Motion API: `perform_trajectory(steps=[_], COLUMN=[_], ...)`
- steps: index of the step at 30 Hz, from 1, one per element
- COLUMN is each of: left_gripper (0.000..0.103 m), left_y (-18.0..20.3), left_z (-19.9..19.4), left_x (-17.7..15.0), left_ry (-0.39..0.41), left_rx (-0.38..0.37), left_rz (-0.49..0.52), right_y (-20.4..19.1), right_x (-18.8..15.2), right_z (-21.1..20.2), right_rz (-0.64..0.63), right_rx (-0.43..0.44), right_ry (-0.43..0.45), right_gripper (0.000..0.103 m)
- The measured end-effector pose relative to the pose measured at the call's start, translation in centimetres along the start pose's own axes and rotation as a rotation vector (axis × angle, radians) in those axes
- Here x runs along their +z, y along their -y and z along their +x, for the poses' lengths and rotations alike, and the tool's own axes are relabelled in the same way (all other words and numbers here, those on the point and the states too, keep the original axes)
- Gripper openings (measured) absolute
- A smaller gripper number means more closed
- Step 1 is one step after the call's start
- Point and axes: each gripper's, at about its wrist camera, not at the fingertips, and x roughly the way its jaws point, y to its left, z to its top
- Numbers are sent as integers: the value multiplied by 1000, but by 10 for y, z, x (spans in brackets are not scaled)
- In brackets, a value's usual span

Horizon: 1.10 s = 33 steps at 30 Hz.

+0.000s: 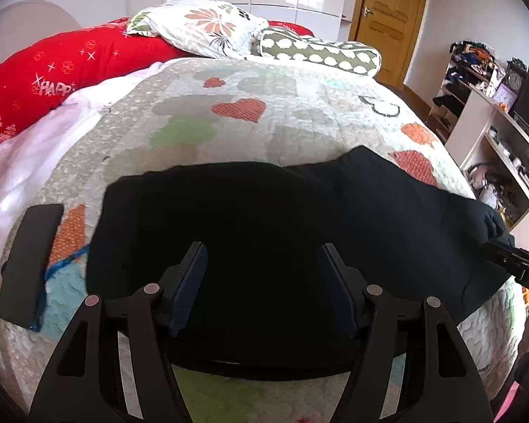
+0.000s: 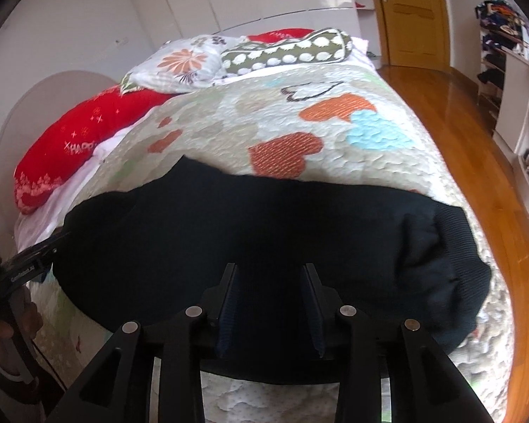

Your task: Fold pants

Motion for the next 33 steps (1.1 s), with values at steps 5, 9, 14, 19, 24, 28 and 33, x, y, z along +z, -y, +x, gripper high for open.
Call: perform_trajectory(steps=[5,9,14,19,24,28,33], left_gripper=[66,66,66,66,66,66,66], left_y=[9,12,14,19,22,28,49], left_z=[9,20,29,29,23,16,13], left_x=[-4,-8,-14,-15,-13,-12,-8], left_ry=[-8,-32,-52,-49,-38,-20,-9], left_rx=[-5,-11,0,14,9,0,-25], left_rz=[10,12,10,21,22,28,71], right_y=[2,16,33,38,35,35,48], right_x=[-7,-16,-22,-25,-22,-20,-26], right_z=[7,8,2,-2,-6,-15,-17], right_rz=[-25,-21,25,33,21,16,29], right_rx=[-41,-80,-78,-76,-91,-95,-117], right_ry=[-25,-40,-28,-25,-26,-9,-22], right_gripper=[36,37,37,37,40,41,41])
